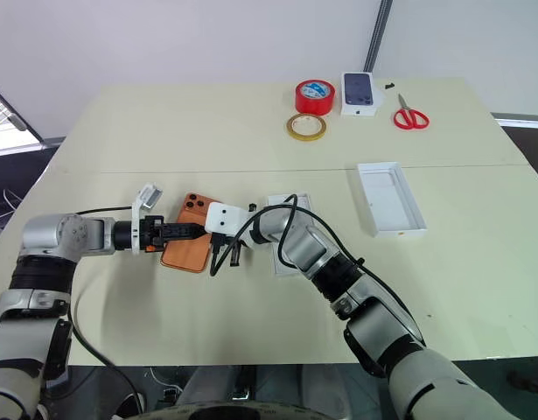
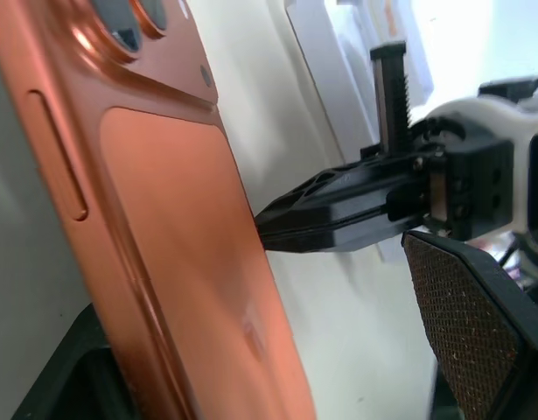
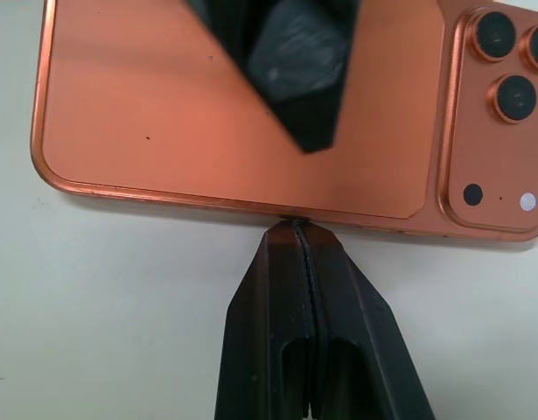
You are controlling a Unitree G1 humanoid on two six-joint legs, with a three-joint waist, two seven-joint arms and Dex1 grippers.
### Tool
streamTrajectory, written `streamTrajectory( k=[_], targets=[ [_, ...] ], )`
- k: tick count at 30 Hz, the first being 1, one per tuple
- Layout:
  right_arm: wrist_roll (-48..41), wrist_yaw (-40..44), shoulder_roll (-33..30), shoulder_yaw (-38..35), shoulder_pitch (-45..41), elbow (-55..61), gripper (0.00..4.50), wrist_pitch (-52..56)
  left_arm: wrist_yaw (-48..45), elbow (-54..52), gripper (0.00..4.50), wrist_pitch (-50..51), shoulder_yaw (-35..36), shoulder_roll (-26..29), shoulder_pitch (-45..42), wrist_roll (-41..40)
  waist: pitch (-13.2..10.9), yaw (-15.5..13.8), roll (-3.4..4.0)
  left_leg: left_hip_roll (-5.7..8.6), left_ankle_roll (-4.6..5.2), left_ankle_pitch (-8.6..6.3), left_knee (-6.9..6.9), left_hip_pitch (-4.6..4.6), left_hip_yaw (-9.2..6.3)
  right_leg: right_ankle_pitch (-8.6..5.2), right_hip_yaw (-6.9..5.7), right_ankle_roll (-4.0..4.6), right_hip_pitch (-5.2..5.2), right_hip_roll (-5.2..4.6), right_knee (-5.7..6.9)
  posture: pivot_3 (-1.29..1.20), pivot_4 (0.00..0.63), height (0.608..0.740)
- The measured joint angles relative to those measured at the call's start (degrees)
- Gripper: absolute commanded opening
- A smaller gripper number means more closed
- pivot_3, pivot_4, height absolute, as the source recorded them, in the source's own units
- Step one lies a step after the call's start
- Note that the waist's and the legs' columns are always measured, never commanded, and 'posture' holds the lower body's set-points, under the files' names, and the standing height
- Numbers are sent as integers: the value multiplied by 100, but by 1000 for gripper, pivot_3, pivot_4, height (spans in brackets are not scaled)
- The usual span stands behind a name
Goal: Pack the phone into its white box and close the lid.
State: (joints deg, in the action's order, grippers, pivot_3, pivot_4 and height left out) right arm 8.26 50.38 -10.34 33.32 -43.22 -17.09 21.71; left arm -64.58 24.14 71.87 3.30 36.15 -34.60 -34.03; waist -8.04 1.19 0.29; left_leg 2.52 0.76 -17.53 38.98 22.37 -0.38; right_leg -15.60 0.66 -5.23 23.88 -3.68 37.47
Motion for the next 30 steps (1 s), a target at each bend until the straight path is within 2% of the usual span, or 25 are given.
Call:
streamTrajectory(
  k=[2,3,5,7,16,19,21,22,27,30],
  targets=[
    [1,-22,1,-11,0,-22,15,-52,-8,84,3927,48,36,72,21,-52,-2,4,-3,0,-20,11,0,9,0,0,0,0,12,0,2,0,150,740],
    [2,-35,0,-14,0,-37,2,-77,-9,124,3676,53,47,91,24,-69,-2,5,-4,0,-24,14,-1,9,0,0,0,0,13,0,2,0,150,740],
    [2,-50,1,-19,0,-55,0,-98,3,221,3098,67,76,110,28,-110,-2,16,-4,0,-24,14,-4,9,0,0,0,0,14,0,2,0,150,740],
    [2,-51,1,-19,0,-55,0,-118,26,302,2146,140,84,146,90,-118,-4,34,-4,0,-23,13,-7,11,0,0,1,0,18,0,3,0,150,740],
    [17,-51,9,-33,0,-59,0,-129,119,371,2146,271,167,144,137,-248,-9,73,-13,-1,-13,7,-8,15,-1,0,0,0,21,0,3,0,150,740],
    [18,-51,9,-33,0,-59,0,-133,135,397,1323,291,197,145,137,-264,-10,87,-15,-1,-14,8,-9,15,-1,0,1,0,22,0,3,0,150,740],
    [21,-51,8,-33,0,-59,0,-141,141,402,366,312,199,145,141,-270,-10,96,-15,0,-14,8,-9,16,-1,0,0,0,23,0,4,0,150,740],
    [23,-50,4,-35,3,-59,0,-150,82,422,45,358,234,139,143,-364,-10,101,-15,-1,-14,8,-10,16,-1,0,0,0,23,0,4,0,150,740],
    [31,-68,-46,-96,27,-59,0,-352,108,386,45,369,310,161,223,-425,-12,130,-15,-1,-17,9,-13,19,-2,0,1,0,30,0,5,0,150,740],
    [-182,-92,-92,-514,128,-8,0,-499,128,311,45,278,453,119,351,-483,-14,128,-18,-1,-32,18,-13,27,-1,0,1,0,36,0,4,0,150,740]
  ],
)
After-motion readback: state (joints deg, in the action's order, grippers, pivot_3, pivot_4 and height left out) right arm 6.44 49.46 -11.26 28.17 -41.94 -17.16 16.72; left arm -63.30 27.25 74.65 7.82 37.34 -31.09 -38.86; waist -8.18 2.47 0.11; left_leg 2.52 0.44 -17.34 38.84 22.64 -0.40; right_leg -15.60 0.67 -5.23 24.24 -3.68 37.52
